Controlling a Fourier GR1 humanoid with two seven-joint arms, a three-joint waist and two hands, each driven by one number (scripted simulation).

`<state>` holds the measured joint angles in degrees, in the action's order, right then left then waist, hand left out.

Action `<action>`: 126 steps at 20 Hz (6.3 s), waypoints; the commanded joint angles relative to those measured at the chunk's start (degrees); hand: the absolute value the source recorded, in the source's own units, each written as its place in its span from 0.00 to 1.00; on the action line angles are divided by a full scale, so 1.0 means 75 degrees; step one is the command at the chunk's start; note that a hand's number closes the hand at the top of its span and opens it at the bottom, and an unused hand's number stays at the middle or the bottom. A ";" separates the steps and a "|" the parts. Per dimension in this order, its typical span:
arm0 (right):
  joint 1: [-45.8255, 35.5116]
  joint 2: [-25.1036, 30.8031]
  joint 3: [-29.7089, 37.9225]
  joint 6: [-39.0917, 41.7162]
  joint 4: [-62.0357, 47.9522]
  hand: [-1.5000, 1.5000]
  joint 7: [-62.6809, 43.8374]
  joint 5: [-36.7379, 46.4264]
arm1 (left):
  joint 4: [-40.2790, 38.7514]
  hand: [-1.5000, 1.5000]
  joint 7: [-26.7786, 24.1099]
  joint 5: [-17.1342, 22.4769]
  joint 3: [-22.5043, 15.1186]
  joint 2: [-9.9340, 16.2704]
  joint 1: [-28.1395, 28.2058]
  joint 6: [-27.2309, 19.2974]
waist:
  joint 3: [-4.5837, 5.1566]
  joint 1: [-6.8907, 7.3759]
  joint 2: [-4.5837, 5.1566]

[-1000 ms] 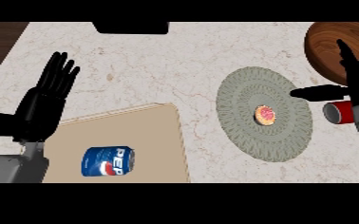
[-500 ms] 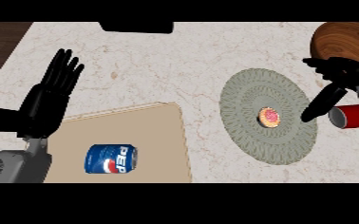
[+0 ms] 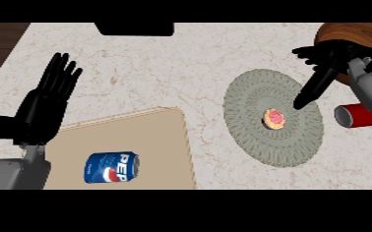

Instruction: Pick the cupcake from the placemat and place it in the bowl

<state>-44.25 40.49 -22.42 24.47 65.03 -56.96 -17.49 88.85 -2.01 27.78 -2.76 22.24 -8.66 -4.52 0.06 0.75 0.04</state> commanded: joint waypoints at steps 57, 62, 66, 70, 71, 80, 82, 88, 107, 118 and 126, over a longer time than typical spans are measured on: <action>0.3393 0.0468 -0.0403 0.0250 0.2138 1.00 0.8086 0.6342 | 0.0213 0.50 0.0619 -0.0942 0.1353 -0.0835 0.0215 0.0894 | -0.0031 -0.0387 -0.0044; 0.4405 0.1254 0.0237 -0.1342 0.2254 1.00 0.9627 0.6879 | 0.0514 0.50 0.0742 -0.1061 0.1145 -0.1023 0.0353 0.0806 | -0.0017 -0.0231 -0.0034; 0.4513 0.1877 0.1725 -0.1469 0.2451 1.00 0.9809 0.6118 | 0.0131 0.50 0.0298 -0.1122 0.1203 -0.1073 0.0426 0.1020 | -0.0006 -0.0275 -0.0038; 0.4385 0.1913 0.2825 -0.1708 0.2684 1.00 0.9260 0.5693 | 0.0302 0.50 0.0700 -0.1006 0.1362 -0.0949 0.0113 0.0865 | -0.0008 -0.0282 -0.0036; 0.4731 0.1893 0.2993 -0.1838 0.3323 1.00 0.8865 0.5627 | 0.0709 0.50 0.0760 -0.1112 0.1174 -0.1023 0.0534 0.0852 | -0.0006 -0.0320 -0.0078; 0.3380 0.2436 0.4686 -0.0878 0.2573 1.00 0.7752 0.4946 | 0.0154 0.50 0.0188 -0.1157 0.1169 -0.1196 0.0559 0.1269 | -0.0001 -0.0069 -0.0001; 0.3059 0.1901 0.4457 -0.1445 0.1591 1.00 0.8140 0.5381 | 0.0332 0.50 0.0762 -0.0922 0.1427 -0.0932 0.0132 0.1201 | -0.0009 0.0006 0.0018; 0.1228 0.1764 0.4362 -0.1685 -0.0722 1.00 0.8558 0.5908 | -0.0104 0.50 0.0455 -0.1203 0.1225 -0.1209 -0.0201 0.1177 | -0.0009 0.0079 0.0054; -0.1043 0.0999 0.3724 -0.3091 -0.6359 1.00 1.0480 0.7741 | 0.0316 0.50 0.0853 -0.1277 0.0956 -0.1331 -0.0554 0.1121 | -0.0049 0.0677 0.0299; -0.1394 0.0768 0.4604 -0.1911 -0.7409 0.00 1.1391 0.6900 | 0.0319 0.50 0.0638 -0.1360 0.0753 -0.1552 -0.0381 0.1185 | -0.0085 0.0633 0.0317; -0.2087 0.1105 0.6657 -0.1289 -0.7883 0.00 1.1223 0.4901 | 0.0206 0.50 0.0787 -0.1250 0.1029 -0.1409 -0.0538 0.1097 | -0.0085 0.0524 0.0288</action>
<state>-58.32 47.26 21.84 12.39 7.50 27.35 24.79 90.11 2.79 18.16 4.62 11.87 -11.94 4.65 -0.57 5.27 2.40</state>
